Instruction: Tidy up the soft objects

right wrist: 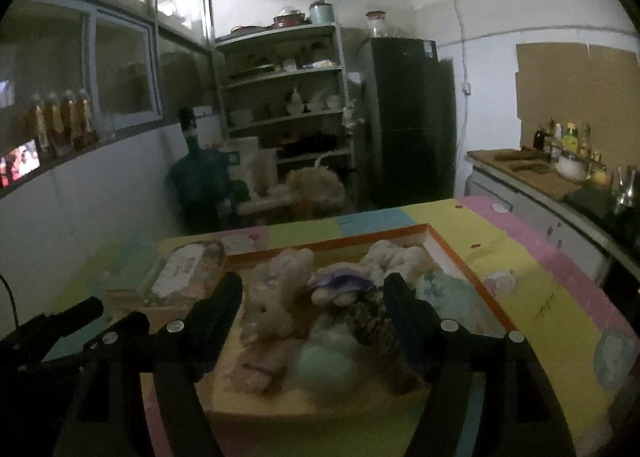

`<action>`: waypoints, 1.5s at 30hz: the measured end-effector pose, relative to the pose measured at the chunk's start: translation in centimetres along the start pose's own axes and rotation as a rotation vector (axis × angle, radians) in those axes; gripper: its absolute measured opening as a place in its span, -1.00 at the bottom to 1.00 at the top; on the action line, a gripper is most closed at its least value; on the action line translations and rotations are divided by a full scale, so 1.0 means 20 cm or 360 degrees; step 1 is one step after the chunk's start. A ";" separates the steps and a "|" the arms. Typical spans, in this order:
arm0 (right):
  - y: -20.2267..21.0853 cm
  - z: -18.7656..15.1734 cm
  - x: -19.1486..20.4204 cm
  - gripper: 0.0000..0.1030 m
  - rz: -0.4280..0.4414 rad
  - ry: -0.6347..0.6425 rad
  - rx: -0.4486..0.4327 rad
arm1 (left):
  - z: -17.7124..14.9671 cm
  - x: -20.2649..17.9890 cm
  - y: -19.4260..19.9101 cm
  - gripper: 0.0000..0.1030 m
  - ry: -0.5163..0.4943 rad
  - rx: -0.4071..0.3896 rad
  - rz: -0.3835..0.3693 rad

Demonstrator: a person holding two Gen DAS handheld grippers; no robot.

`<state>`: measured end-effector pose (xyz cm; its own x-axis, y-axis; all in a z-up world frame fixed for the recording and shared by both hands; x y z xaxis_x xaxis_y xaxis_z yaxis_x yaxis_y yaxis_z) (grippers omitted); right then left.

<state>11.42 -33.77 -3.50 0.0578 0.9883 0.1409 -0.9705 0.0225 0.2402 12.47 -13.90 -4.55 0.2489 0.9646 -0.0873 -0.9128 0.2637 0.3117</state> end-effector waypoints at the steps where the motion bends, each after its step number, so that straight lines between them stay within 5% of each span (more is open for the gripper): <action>1: 0.02 -0.01 0.01 0.45 0.0008 -0.0010 0.0007 | 0.00 0.00 0.02 0.38 0.0001 -0.0002 0.0003; 45: 0.60 -0.18 0.38 0.45 0.0025 0.0095 -0.0094 | -0.12 0.16 0.64 0.38 0.0016 -0.0180 0.0220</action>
<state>-0.54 -25.54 -3.05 0.0302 0.9958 0.0864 -0.9833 0.0141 0.1812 0.78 -7.36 -3.02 0.1160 0.9914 -0.0605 -0.9689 0.1263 0.2129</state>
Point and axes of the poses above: each gripper's, at about its wrist camera, not at the fingertips, and y roughly against the way its jaws point, x to its left, z to its top, the point moved 7 cm from there along -y, roughly the way its jaws point, and after that the axes turned 13 degrees about -x, right-handed, at the moved point
